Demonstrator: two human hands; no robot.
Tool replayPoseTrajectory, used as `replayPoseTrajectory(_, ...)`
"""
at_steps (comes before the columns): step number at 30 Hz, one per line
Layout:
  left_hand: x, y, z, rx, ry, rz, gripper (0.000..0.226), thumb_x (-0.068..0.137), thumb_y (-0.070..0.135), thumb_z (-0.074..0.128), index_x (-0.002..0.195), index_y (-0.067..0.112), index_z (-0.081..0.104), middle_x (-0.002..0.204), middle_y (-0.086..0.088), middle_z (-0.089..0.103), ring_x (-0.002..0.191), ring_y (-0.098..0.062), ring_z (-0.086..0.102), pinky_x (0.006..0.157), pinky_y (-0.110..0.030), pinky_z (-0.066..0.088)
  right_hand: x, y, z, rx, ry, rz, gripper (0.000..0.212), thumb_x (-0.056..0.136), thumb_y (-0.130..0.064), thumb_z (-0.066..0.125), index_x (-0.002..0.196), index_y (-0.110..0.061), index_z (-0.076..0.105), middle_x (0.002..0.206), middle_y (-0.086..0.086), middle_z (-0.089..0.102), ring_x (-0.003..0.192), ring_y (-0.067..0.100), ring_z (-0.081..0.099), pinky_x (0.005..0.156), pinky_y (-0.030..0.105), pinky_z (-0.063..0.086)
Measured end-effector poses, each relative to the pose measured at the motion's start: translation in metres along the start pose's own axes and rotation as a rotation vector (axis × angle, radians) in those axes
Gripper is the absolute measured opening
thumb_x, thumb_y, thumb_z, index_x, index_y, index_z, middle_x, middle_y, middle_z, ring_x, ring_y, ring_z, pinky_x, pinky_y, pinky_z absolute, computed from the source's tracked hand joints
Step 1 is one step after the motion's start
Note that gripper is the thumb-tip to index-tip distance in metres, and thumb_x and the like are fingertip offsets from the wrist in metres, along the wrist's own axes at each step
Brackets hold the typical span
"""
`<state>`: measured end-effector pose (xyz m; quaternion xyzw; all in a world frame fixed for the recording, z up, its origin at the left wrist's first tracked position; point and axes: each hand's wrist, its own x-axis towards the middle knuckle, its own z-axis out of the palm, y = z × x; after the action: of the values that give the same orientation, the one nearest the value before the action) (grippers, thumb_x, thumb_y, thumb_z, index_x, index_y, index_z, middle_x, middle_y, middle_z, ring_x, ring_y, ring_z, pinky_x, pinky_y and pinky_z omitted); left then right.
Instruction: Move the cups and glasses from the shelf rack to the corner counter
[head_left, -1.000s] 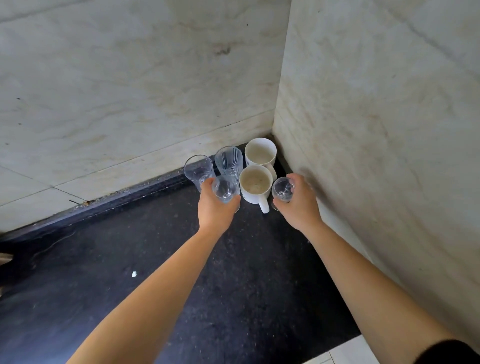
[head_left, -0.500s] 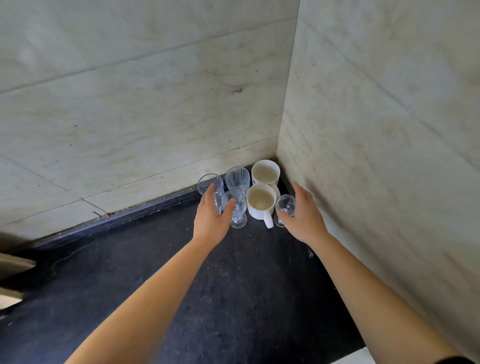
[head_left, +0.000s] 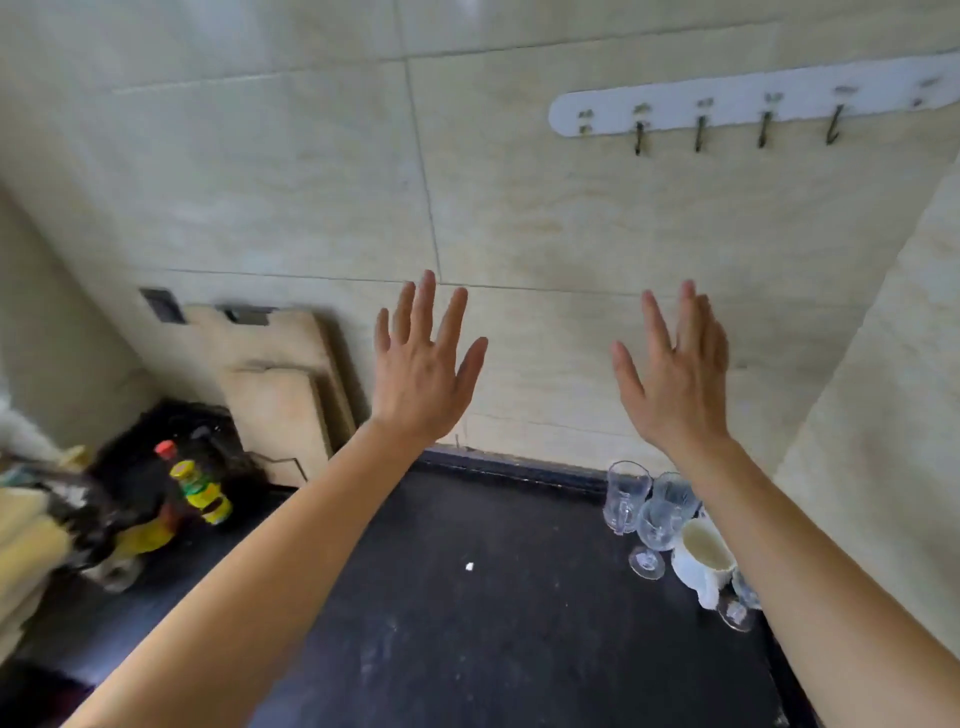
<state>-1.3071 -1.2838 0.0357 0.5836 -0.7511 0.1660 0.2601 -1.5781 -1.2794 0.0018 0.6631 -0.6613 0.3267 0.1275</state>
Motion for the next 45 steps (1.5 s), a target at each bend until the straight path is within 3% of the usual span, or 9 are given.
replayPoseTrajectory(5, -0.108, -0.099, -0.092, 0.267, 0.094, -0.247, 0.066, 0.101, 0.049, 0.042, 0.155, 0.013, 0.031, 0.163, -0.024, 0.014, 0.15, -0.041, 0.013, 0.117, -0.062, 0.016, -0.014, -0.141, 0.025, 0.227, 0.047, -0.374, 0.068, 0.104, -0.052, 0.038, 0.16, -0.017, 0.025, 0.167, 0.028, 0.007, 0.153, 0.049, 0.011, 0.122, 0.061, 0.011)
replayPoseTrajectory(10, -0.228, -0.169, -0.196, 0.451, 0.121, -0.513, 0.069, 0.1, 0.051, 0.041, 0.156, 0.014, 0.028, 0.164, -0.022, 0.013, 0.151, -0.039, 0.012, 0.117, -0.061, 0.016, -0.079, -0.308, 0.027, 0.498, -0.037, -0.629, 0.072, 0.102, -0.055, 0.042, 0.162, -0.02, 0.023, 0.168, 0.025, 0.008, 0.155, 0.045, 0.008, 0.123, 0.06, 0.008)
replayPoseTrajectory(16, -0.394, -0.231, -0.341, 0.678, 0.244, -0.762, 0.07, 0.101, 0.052, 0.04, 0.157, 0.015, 0.023, 0.165, -0.02, 0.01, 0.152, -0.038, 0.008, 0.117, -0.063, 0.014, -0.188, -0.509, -0.02, 0.76, -0.095, -0.916, 0.074, 0.102, -0.057, 0.04, 0.163, -0.02, 0.019, 0.169, 0.023, 0.004, 0.156, 0.042, 0.003, 0.124, 0.059, 0.004)
replayPoseTrajectory(21, -0.552, -0.271, -0.452, 0.837, 0.284, -0.981, 0.071, 0.1, 0.056, 0.035, 0.159, 0.019, 0.018, 0.166, -0.017, 0.004, 0.152, -0.036, 0.002, 0.117, -0.064, 0.009, -0.314, -0.667, -0.069, 0.953, -0.084, -1.124, 0.074, 0.101, -0.057, 0.044, 0.162, -0.02, 0.024, 0.169, 0.022, 0.009, 0.156, 0.039, 0.008, 0.124, 0.058, 0.008)
replayPoseTrajectory(29, -0.753, -0.305, -0.591, 1.011, 0.235, -1.312, 0.074, 0.098, 0.063, 0.02, 0.159, 0.021, 0.018, 0.167, -0.015, 0.002, 0.153, -0.035, 0.003, 0.118, -0.061, 0.007, -0.512, -0.858, -0.158, 1.112, -0.209, -1.367, 0.077, 0.099, -0.058, 0.045, 0.162, -0.019, 0.023, 0.169, 0.022, 0.007, 0.156, 0.04, 0.008, 0.125, 0.056, 0.007)
replayPoseTrajectory(37, -0.866, -0.347, -0.641, 1.08, 0.203, -1.419, 0.073, 0.098, 0.056, 0.026, 0.158, 0.016, 0.019, 0.166, -0.019, 0.004, 0.152, -0.036, 0.006, 0.118, -0.06, 0.01, -0.634, -0.984, -0.183, 1.197, -0.29, -1.533, 0.077, 0.098, -0.058, 0.045, 0.162, -0.019, 0.024, 0.169, 0.021, 0.007, 0.156, 0.04, 0.011, 0.125, 0.057, 0.009)
replayPoseTrajectory(42, -0.922, -0.422, -0.669, 1.081, 0.19, -1.459, 0.074, 0.097, 0.057, 0.025, 0.159, 0.017, 0.017, 0.166, -0.017, 0.002, 0.153, -0.034, 0.003, 0.119, -0.059, 0.008, -0.695, -1.08, -0.167, 1.254, -0.331, -1.563, 0.079, 0.098, -0.058, 0.049, 0.162, -0.021, 0.021, 0.17, 0.018, 0.005, 0.156, 0.037, 0.01, 0.123, 0.051, 0.004)
replayPoseTrajectory(45, -0.948, -0.49, -0.694, 1.083, 0.189, -1.477, 0.074, 0.098, 0.056, 0.027, 0.159, 0.018, 0.014, 0.166, -0.016, -0.003, 0.153, -0.033, 0.0, 0.119, -0.059, 0.008, -0.718, -1.15, -0.154, 1.287, -0.359, -1.555, 0.08, 0.098, -0.056, 0.051, 0.162, -0.02, 0.022, 0.17, 0.018, 0.006, 0.156, 0.037, 0.011, 0.123, 0.052, 0.009)
